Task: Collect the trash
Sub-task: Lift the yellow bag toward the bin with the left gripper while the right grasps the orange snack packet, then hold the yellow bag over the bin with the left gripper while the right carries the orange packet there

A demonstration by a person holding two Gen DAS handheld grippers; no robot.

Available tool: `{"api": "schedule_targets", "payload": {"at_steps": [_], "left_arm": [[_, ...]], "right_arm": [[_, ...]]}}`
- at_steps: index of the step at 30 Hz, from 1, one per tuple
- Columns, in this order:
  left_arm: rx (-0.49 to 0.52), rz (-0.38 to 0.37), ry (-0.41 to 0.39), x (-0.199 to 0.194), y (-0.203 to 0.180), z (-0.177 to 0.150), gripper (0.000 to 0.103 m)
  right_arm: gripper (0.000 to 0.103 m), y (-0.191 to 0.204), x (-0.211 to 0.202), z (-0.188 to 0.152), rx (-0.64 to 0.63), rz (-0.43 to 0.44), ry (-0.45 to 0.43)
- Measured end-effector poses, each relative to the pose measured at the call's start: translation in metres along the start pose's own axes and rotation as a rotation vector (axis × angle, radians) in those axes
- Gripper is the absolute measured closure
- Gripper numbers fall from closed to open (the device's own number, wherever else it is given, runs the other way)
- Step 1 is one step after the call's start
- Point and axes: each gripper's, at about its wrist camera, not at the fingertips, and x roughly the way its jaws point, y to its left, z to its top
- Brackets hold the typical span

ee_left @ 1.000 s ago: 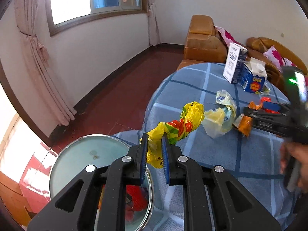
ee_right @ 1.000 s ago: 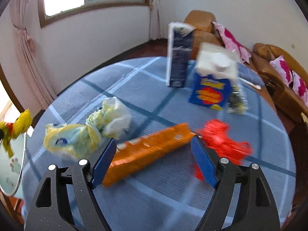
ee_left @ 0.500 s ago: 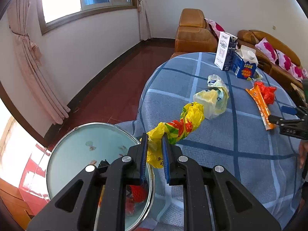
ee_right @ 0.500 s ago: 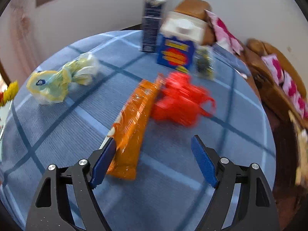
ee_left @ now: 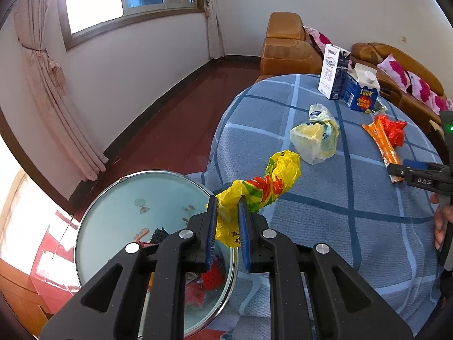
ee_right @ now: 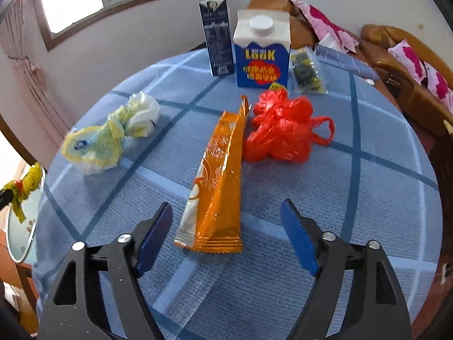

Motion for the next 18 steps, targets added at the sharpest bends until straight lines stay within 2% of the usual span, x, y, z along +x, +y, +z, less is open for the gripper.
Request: {"api": "schedule_targets", "payload": {"at_steps": [2,3,4,11,18], "left_arm": [[0.003,0.002,-0.004,-0.001,0.000,0.000,0.088],[0.004,0.002,-0.006,-0.002,0.000,0.000,0.088],[0.004,0.003,-0.008,-0.003,0.000,0.000,0.088],[0.016,0.021,-0.020,-0.013,0.002,-0.002,0.088],[0.030,0.063,-0.018,-0.026,0.013,-0.014,0.088]], "right_arm": [[0.063,-0.001,0.001,-0.001,-0.007,0.008,0.006],[0.082,-0.003,0.001,-0.002,-0.010,0.012,0.008],[0.091,-0.005,-0.001,-0.002,-0.003,0.028,0.003],[0.092,-0.003,-0.026,-0.009,-0.050,0.060,-0.080],[0.092,0.023,-0.048,-0.007,-0.111,0.128,-0.124]]}}
